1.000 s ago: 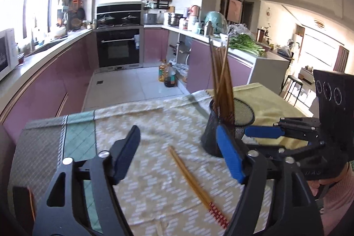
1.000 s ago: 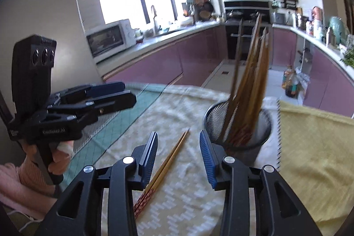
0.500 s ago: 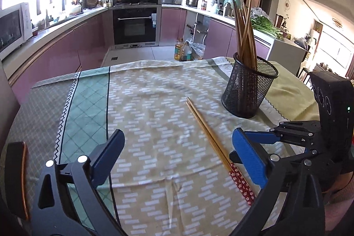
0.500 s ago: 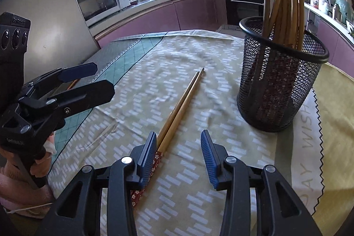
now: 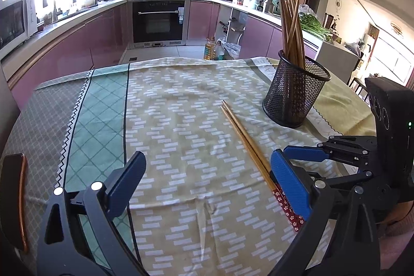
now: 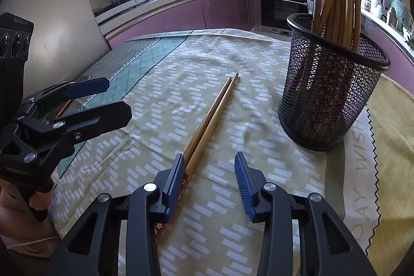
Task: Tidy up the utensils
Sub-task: 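Move the right gripper back to the last two chopsticks and close on one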
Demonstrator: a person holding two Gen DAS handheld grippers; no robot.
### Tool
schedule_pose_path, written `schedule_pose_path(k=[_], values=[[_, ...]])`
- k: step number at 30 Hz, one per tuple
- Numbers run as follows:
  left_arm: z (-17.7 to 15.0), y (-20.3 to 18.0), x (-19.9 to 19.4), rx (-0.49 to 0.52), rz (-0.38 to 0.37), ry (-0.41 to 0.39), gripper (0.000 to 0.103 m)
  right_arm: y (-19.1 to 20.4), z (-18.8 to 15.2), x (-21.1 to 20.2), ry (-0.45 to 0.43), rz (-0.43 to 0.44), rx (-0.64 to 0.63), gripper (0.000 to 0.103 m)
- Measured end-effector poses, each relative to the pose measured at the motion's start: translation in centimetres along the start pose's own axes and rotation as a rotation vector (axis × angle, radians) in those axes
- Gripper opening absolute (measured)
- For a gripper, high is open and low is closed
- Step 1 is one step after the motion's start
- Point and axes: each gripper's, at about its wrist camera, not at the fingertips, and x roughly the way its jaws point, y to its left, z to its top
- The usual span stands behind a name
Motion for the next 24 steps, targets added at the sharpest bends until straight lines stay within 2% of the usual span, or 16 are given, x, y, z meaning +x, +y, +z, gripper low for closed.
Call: schedule_pose_path(k=[24], values=[[-0.2, -1.0, 2.5, 0.045, -0.012, 0.077, 0.085, -1.3, -0.3, -0.4, 0.015, 0.034, 0.063, 0.031]])
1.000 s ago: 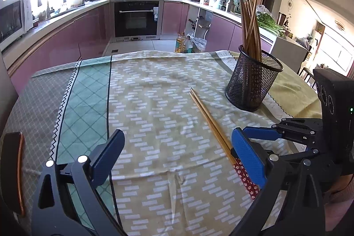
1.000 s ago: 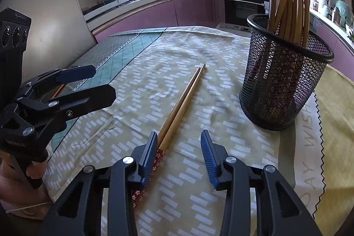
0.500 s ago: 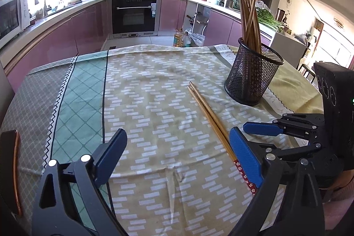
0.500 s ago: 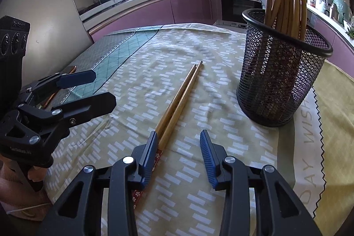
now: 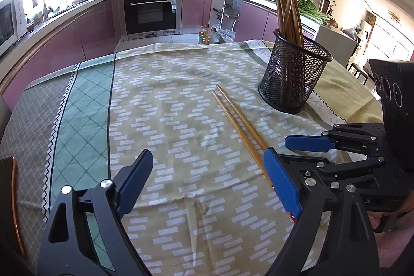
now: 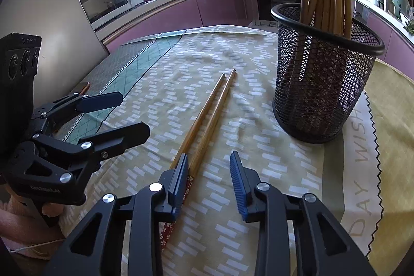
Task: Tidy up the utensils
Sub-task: 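Move the right gripper back to the last two chopsticks and close on one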
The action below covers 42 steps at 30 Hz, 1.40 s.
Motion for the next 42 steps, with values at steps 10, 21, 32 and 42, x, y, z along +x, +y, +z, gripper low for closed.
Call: schedule_pose_path(k=[10, 21, 32, 42], values=[[0.0, -1.0, 0.7, 0.035, -0.011, 0.024, 0.082, -0.7, -0.2, -0.4, 0.003, -0.014, 0.007, 0.029], [0.0, -2.3, 2.3, 0.082, -0.015, 0.069, 0.078, -2.0, 0.0, -0.7, 0.006, -0.008, 0.034, 0.029], [-0.1, -3.1, 3.8, 0.118, -0.013, 0.124, 0.067, -2.3, 0.2, -0.5, 0.004, -0.009, 0.036, 0.029], [0.0, -2.1, 3.5, 0.112, -0.031, 0.127, 0.039, -1.8, 0.6, 0.0, 0.007, -0.031, 0.009, 0.029]])
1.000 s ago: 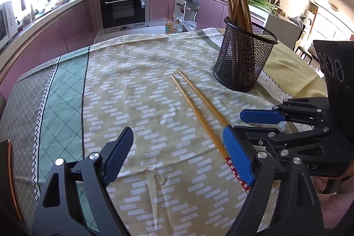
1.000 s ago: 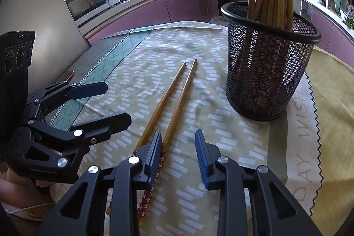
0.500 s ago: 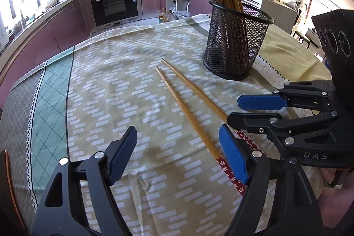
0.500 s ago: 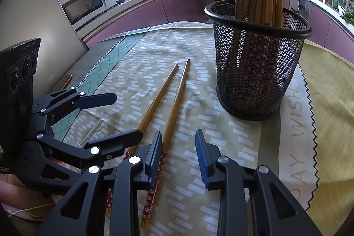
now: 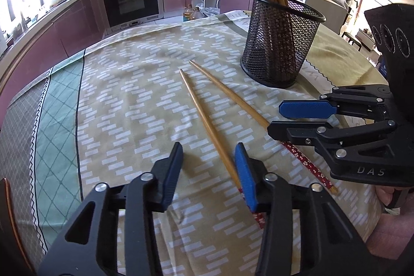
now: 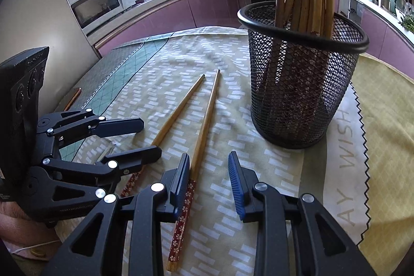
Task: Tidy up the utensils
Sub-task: 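Move the right gripper back to the last two chopsticks and close on one, then close the left gripper on the other loose chopstick while the right gripper lifts its chopstick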
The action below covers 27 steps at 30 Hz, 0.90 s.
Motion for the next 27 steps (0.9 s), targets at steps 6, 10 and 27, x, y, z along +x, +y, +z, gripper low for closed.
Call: schedule_pose_path(k=[6, 10, 27], values=[[0.5, 0.4, 0.2, 0.001, -0.013, 0.019, 0.038, 0.9, 0.8, 0.9, 0.002, -0.029, -0.042, 0.030], [1.1, 0.3, 0.7, 0.002, -0.009, 0.024, 0.037, 1.4, 1.5, 1.6, 0.000, -0.046, -0.062, 0.030], [1.2, 0.5, 0.8, -0.037, -0.008, 0.022, 0.010, 0.7, 1.6, 2.0, -0.005, -0.017, -0.010, 0.008]])
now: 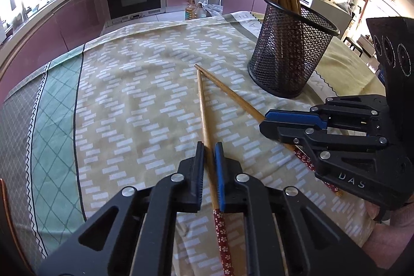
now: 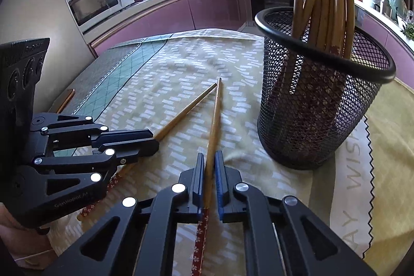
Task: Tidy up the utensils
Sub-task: 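Close the left gripper on the other loose chopstick while the right gripper lifts its chopstick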
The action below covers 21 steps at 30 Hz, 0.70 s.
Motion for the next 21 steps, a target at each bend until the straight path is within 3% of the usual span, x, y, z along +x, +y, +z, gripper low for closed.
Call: schedule_pose_path(k=[2, 8, 13, 21], values=[[0.1, -0.2, 0.0, 0.010, 0.002, 0.003, 0.014, 0.1, 0.0, 0.1, 0.001, 0.000, -0.004, 0.011], [0.3, -0.7, 0.2, 0.041, 0.025, -0.002, 0.015, 0.6, 0.2, 0.4, -0.004, 0.000, -0.018, 0.016], [0.4, -0.6, 0.2, 0.031, 0.023, -0.010, 0.013, -0.1, 0.3, 0.2, -0.008, 0.007, 0.011, 0.008], [0.2, -0.5, 0.1, 0.009, 0.019, -0.017, 0.010, -0.6, 0.2, -0.1, -0.015, 0.021, 0.029, 0.007]])
